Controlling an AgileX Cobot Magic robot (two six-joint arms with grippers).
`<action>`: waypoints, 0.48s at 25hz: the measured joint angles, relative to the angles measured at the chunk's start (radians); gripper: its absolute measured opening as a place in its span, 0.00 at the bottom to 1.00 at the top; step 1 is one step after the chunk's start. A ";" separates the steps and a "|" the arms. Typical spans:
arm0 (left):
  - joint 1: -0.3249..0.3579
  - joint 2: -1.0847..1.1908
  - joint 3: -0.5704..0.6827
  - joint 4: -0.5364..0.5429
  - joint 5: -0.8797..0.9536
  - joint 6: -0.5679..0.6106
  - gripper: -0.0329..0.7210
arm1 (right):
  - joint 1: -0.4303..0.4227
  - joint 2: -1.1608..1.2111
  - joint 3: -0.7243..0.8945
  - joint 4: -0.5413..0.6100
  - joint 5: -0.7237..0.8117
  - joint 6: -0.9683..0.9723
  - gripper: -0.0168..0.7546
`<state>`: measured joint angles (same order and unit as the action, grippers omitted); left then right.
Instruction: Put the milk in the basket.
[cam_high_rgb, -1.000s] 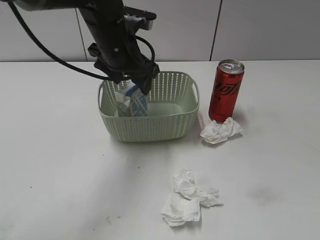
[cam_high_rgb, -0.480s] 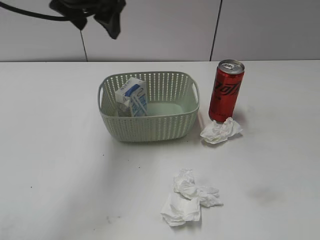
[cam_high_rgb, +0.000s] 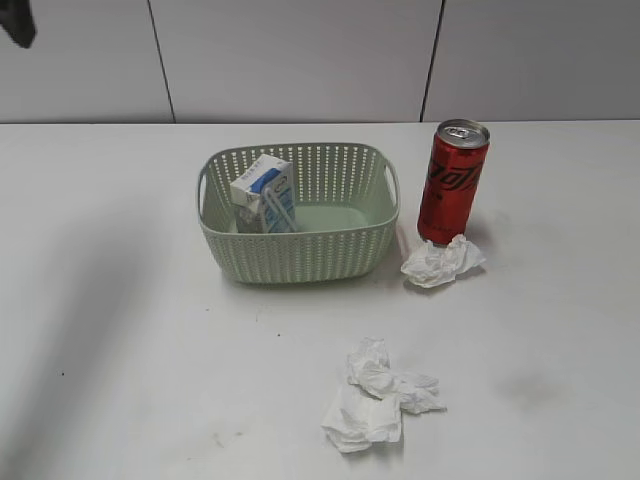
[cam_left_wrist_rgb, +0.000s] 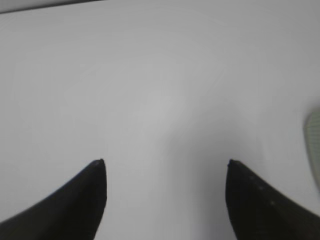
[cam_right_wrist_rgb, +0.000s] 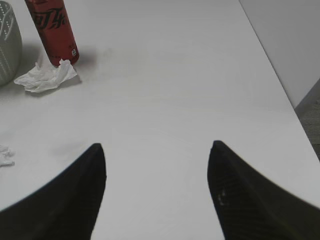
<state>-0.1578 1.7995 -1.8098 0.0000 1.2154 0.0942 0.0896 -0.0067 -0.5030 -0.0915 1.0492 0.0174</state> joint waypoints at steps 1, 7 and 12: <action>0.026 -0.025 0.026 0.000 0.000 0.000 0.77 | 0.000 0.000 0.000 0.000 0.000 0.000 0.67; 0.104 -0.203 0.298 0.000 0.000 0.000 0.77 | 0.000 0.000 0.000 0.000 0.000 0.000 0.67; 0.104 -0.397 0.580 -0.009 -0.007 0.000 0.77 | 0.000 0.000 0.000 0.000 0.000 0.000 0.67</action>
<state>-0.0539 1.4030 -1.2299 -0.0095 1.2082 0.0942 0.0896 -0.0067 -0.5030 -0.0915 1.0492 0.0174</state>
